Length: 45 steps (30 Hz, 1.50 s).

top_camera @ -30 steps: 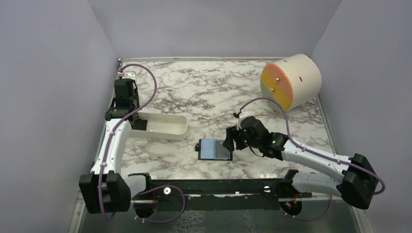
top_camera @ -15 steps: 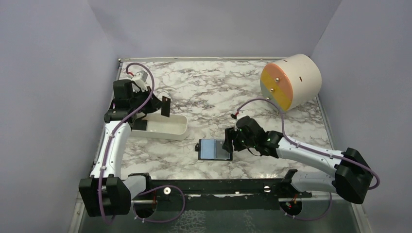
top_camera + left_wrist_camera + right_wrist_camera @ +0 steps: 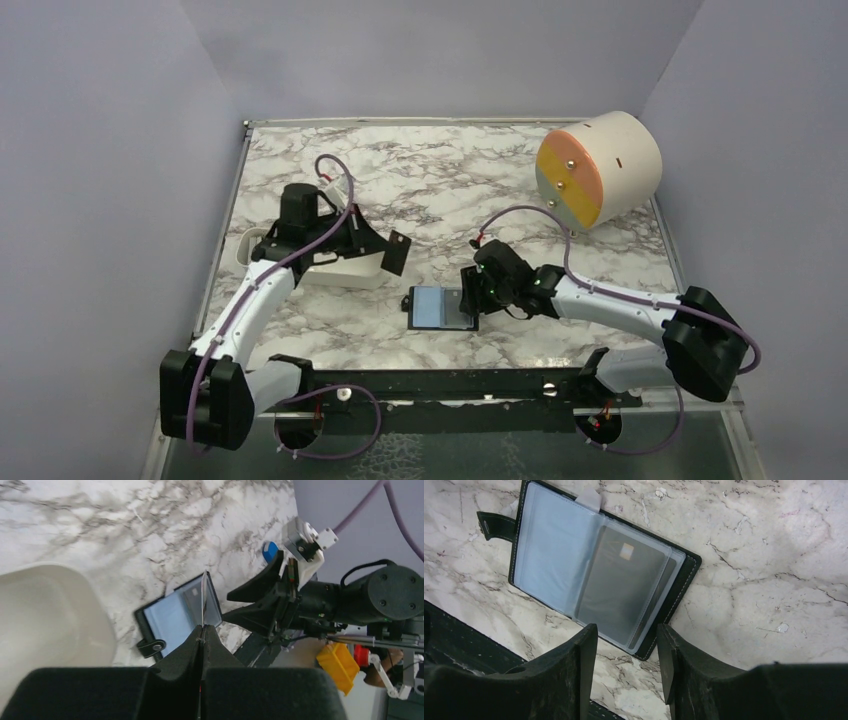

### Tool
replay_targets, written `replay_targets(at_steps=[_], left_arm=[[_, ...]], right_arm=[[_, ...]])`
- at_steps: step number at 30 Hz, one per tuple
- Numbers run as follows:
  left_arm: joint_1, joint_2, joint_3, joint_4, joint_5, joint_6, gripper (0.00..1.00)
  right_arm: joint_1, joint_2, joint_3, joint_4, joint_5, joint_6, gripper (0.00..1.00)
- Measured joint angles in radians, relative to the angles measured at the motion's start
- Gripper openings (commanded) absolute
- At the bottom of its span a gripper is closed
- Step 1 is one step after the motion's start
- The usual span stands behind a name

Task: Put the credit cards into the card holder
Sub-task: Insert the credit card into the card holder.

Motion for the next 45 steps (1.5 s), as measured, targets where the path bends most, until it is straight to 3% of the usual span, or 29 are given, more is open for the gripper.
replay_targets(at_steps=[4,16,25,36,45], left_arm=[[-0.126,-0.003,-0.036,0.052,-0.023,-0.062,0.0],[-0.332,-0.037,-0.174,0.188,-0.183,-0.224,0.0],[-0.413,-0.044,-0.229,0.253,-0.276,-0.265,0.0],[-0.501,0.052,-0.23,0.285,-0.339,-0.288,0.0],[-0.537,0.108,-0.275,0.321,-0.396,-0.328,0.0]], right_arm=[[0.0,0.028,0.023,0.0,-0.001,0.006,0.46],[0.0,0.128,0.082,0.0,0.007,0.013,0.46],[0.0,0.184,0.082,0.011,0.029,0.019,0.44],[-0.002,0.162,0.032,0.06,0.066,0.035,0.32],[-0.003,0.133,-0.008,0.1,0.071,0.054,0.31]])
